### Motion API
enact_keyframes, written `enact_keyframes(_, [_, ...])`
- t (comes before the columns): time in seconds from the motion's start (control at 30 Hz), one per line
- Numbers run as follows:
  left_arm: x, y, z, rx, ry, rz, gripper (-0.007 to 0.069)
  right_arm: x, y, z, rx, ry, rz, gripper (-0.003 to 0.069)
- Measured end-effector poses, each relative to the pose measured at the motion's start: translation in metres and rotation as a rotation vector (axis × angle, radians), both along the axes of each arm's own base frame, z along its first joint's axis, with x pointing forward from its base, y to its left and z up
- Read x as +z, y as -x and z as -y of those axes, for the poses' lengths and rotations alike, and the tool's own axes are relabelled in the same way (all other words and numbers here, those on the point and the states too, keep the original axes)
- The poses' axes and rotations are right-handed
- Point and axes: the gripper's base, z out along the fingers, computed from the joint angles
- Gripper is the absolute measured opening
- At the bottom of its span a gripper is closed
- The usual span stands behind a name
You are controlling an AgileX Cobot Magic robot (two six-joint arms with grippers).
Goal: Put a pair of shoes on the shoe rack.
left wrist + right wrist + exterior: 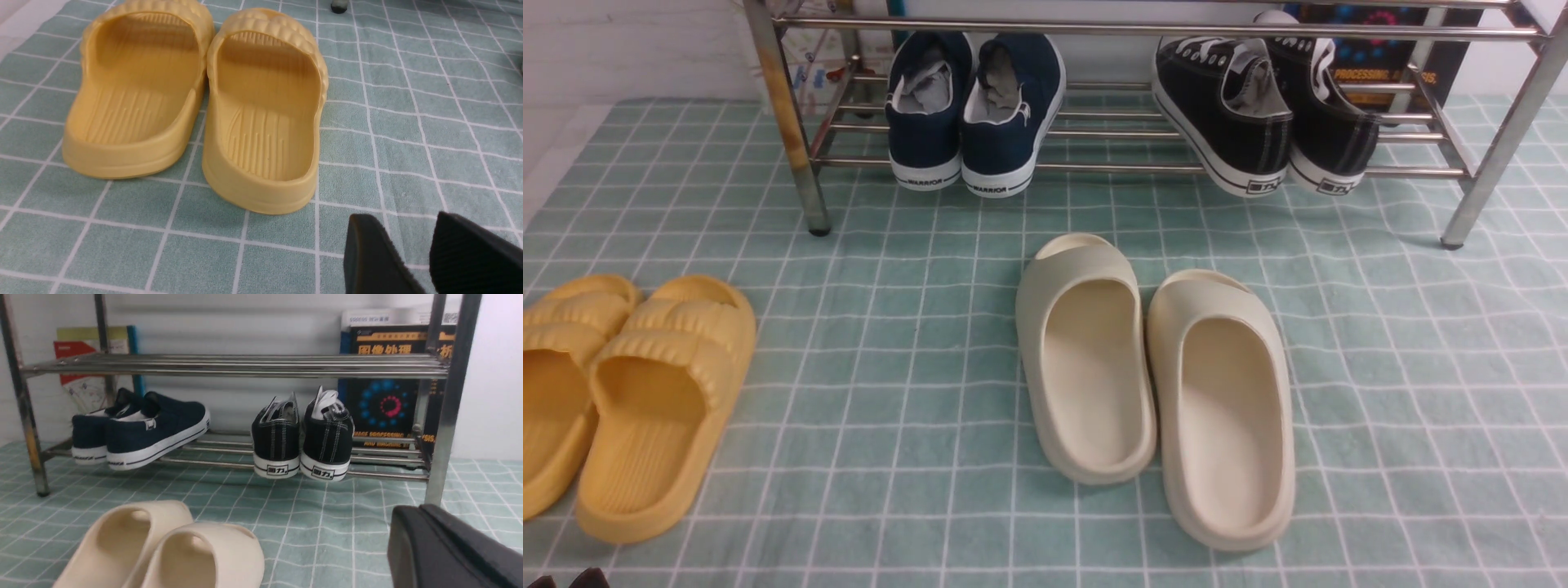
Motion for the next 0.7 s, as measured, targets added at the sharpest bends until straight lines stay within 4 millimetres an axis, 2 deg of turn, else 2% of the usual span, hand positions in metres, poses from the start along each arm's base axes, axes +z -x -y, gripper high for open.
enact_keyframes(0.13, [0.000, 0.000, 0.000, 0.000, 0.000, 0.000, 0.0238, -0.010, -0.002, 0.006, -0.107, -0.002, -0.023, 0.0004])
enact_keyframes(0.27, [0.000, 0.000, 0.000, 0.000, 0.000, 0.000, 0.0238, -0.022, -0.002, 0.012, -0.211, -0.019, -0.148, 0.0004])
enact_keyframes(0.5, [0.000, 0.000, 0.000, 0.000, 0.000, 0.000, 0.0238, -0.042, 0.002, 0.013, -0.243, 0.006, -0.358, 0.0004])
enact_keyframes(0.7, [0.000, 0.000, 0.000, 0.000, 0.000, 0.000, 0.0238, -0.046, 0.003, 0.014, -0.258, 0.021, -0.406, 0.0004])
